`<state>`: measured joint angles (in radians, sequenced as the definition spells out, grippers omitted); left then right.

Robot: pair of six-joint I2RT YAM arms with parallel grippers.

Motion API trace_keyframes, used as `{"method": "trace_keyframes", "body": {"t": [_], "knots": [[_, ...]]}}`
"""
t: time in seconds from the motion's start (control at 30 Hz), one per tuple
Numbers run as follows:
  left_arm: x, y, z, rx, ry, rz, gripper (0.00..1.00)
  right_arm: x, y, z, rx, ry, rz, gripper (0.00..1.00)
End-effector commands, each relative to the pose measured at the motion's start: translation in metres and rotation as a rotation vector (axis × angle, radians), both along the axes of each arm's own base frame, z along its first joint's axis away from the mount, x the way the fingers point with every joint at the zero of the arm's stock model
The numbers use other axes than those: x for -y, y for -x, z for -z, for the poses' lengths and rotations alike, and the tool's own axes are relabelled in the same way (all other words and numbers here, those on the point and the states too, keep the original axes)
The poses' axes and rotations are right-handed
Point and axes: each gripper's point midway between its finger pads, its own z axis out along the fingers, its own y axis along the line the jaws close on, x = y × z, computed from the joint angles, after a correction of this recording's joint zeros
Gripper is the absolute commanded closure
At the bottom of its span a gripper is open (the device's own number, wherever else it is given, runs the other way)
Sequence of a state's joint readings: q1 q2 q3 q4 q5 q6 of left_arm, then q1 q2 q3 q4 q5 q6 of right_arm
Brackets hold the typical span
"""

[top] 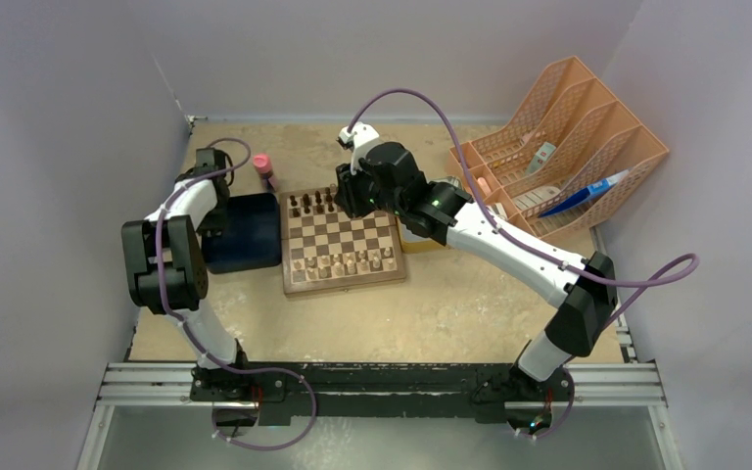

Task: Set up the chess pieces on the board
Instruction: Adjust the storage box at the center of the board, then pick up the chess piece from the storage box.

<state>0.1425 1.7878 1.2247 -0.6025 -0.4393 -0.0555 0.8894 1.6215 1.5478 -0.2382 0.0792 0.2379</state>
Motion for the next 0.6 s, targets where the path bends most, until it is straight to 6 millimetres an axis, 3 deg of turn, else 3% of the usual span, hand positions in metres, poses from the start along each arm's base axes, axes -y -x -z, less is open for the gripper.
{"method": "trace_keyframes", "body": {"t": [0.0, 0.17, 0.27, 0.43, 0.57], "knots": [[0.007, -0.018, -0.041, 0.149, 0.033, -0.098, 0.71, 0.0, 0.008, -0.024, 0.024, -0.061, -0.022, 0.66], [0.006, -0.034, -0.066, 0.202, 0.033, -0.097, 0.72, -0.001, 0.01, -0.025, 0.016, -0.069, -0.029, 0.66], [0.007, -0.035, -0.066, 0.188, 0.03, -0.05, 0.73, 0.002, 0.012, -0.025, 0.013, -0.07, -0.027, 0.66], [0.036, -0.041, -0.071, 0.184, 0.111, 0.316, 0.73, 0.005, 0.017, -0.028, 0.005, -0.075, -0.034, 0.66], [0.041, -0.043, -0.069, 0.172, 0.055, 0.552, 0.68, 0.009, 0.022, -0.026, -0.008, -0.063, -0.036, 0.66]]}}
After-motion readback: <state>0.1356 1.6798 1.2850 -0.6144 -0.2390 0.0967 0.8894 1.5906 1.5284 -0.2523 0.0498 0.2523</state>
